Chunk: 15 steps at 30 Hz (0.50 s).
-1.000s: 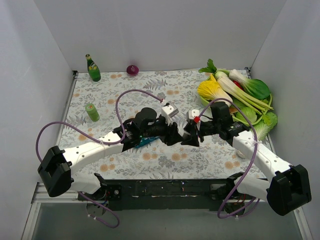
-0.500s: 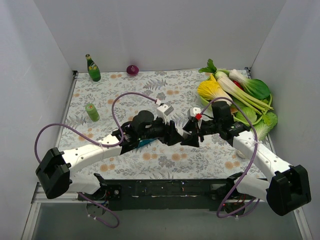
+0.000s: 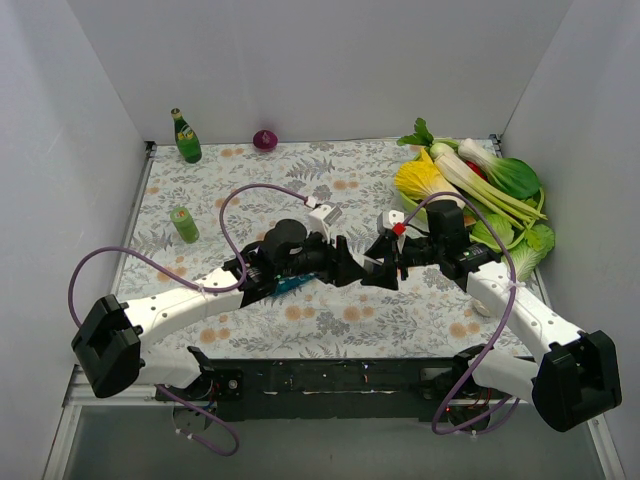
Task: Sort the pills into containers
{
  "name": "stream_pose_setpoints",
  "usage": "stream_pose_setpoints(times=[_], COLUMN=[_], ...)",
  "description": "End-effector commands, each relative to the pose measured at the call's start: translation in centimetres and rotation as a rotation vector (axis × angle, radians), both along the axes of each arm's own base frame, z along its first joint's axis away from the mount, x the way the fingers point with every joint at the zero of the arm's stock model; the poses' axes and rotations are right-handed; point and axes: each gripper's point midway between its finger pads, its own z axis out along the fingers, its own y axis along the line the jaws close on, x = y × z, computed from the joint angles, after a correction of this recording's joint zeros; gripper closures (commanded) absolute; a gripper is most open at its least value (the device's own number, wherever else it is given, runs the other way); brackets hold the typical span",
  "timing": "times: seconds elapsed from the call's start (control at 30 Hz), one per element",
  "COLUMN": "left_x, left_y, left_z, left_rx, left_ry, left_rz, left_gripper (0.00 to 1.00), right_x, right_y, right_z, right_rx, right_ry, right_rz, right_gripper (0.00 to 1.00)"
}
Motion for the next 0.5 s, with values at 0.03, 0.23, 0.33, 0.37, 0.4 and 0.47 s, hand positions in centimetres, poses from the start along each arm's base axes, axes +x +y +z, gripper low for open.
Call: stream_pose_setpoints(times=[0.03, 0.23, 0.33, 0.37, 0.4, 0.47], left_x=[0.3, 0.4, 0.3, 0.3, 0.4, 0.7], left_y=[-0.1, 0.0, -0.1, 0.0, 0.1, 0.6], left_z=[2.2, 3.1, 3.5, 3.5, 3.6, 4.3], left_rx=[-0.068, -0.117, -0.140, -0.144, -0.152, -0.175], left_ry=[0.018, 0.040, 0.054, 0.061, 0.064, 0.069], left_rz=[0.012, 0.005, -0.008, -0.004, -0.001, 0.013], left_gripper=[0.98, 0.98, 0.96, 0.88, 0.79, 0.49], right_x=[0.5, 0.4, 0.2, 0.2, 0.1, 0.1], right_y=[0.2, 0.3, 0.4, 0.5, 0.5, 0.5], right_z=[1.5, 1.6, 1.9, 2.2, 2.3, 2.7], right_rx=[0.035, 0.039, 0.048, 0.054, 0.060, 0.070], right_ry=[-0.054, -0.045, -0.039, -0.044, -0.039, -0.031], right_rz=[-0.001, 0.014, 0.031, 0.035, 0.044, 0.048], right_gripper=[0.37, 0.55, 0.79, 0.87, 0.90, 0.93])
